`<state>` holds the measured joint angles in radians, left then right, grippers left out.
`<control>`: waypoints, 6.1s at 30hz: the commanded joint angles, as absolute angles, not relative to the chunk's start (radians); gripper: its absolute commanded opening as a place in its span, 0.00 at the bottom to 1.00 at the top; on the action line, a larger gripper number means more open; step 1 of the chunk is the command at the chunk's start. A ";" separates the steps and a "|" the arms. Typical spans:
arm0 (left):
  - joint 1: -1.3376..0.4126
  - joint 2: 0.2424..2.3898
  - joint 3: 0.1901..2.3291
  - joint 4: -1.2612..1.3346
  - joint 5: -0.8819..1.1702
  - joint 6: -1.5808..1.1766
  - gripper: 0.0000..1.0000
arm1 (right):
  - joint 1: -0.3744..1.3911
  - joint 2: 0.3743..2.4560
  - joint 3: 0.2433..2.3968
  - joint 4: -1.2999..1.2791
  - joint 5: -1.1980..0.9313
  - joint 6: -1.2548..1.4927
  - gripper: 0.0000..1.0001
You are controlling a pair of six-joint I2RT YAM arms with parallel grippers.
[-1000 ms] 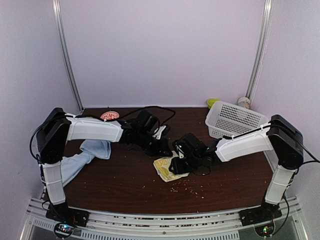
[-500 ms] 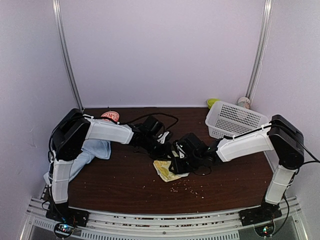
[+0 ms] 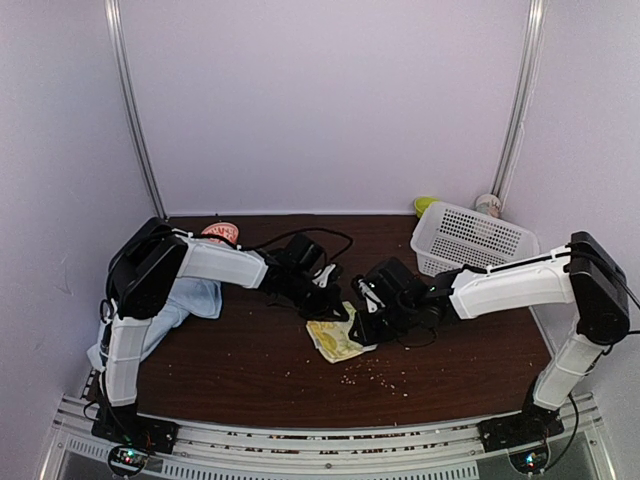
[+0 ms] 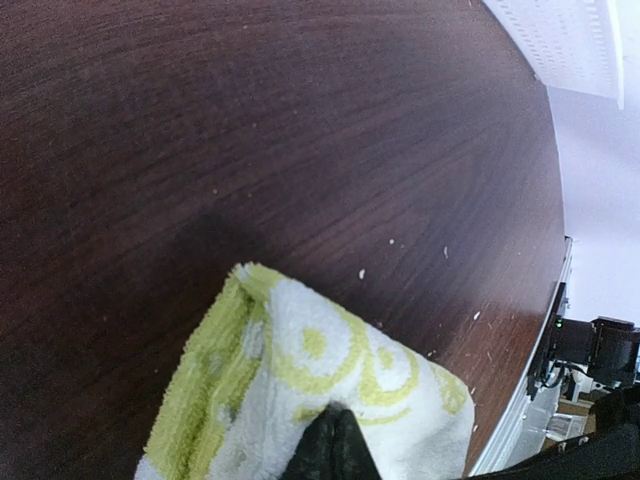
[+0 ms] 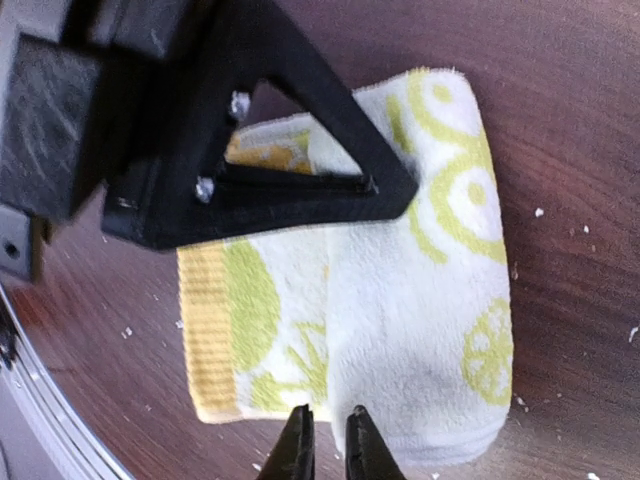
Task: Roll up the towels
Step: Roll the towel from the center of the board.
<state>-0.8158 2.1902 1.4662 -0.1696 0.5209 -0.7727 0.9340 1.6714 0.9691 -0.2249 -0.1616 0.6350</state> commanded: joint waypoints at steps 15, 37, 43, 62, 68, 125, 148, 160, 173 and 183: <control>-0.800 2.212 1.408 -0.160 0.485 -0.752 0.00 | 0.925 1.653 0.953 -0.365 -0.120 0.591 0.30; -0.801 2.187 1.339 -0.092 0.484 -0.756 0.00 | 0.624 1.764 0.854 0.029 -0.627 0.708 0.63; -0.801 2.191 1.338 -0.091 0.483 -0.754 0.00 | 0.624 1.833 0.838 0.037 -0.685 0.731 0.55; -0.810 2.034 1.250 -0.089 0.459 -0.761 0.04 | 0.694 1.714 1.001 -0.434 -0.238 0.485 0.00; -0.816 2.015 1.219 -0.066 0.441 -0.772 0.04 | 0.784 1.716 1.075 -0.537 -0.031 0.458 0.00; -0.850 2.011 1.258 -0.030 0.497 -0.804 0.00 | 1.022 1.867 1.256 -0.584 0.271 0.538 0.00; -0.849 2.173 1.390 -0.102 0.485 -0.794 0.00 | 1.017 1.827 1.234 -0.523 0.177 0.516 0.00; -0.848 2.194 1.350 -0.075 0.472 -0.800 0.00 | 0.915 1.702 1.116 -0.409 -0.077 0.557 0.33; -0.847 2.197 1.347 -0.078 0.475 -0.800 0.00 | 0.764 1.674 0.969 -0.250 -0.215 0.645 0.36; -0.847 2.166 1.341 -0.098 0.474 -0.796 0.00 | 0.777 1.749 1.030 -0.232 -0.282 0.638 0.40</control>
<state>-0.8455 2.1616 1.3670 -0.0608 0.4984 -0.8066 0.7670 1.7279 0.9878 -0.2543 -0.2508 0.6369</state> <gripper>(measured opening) 0.001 0.394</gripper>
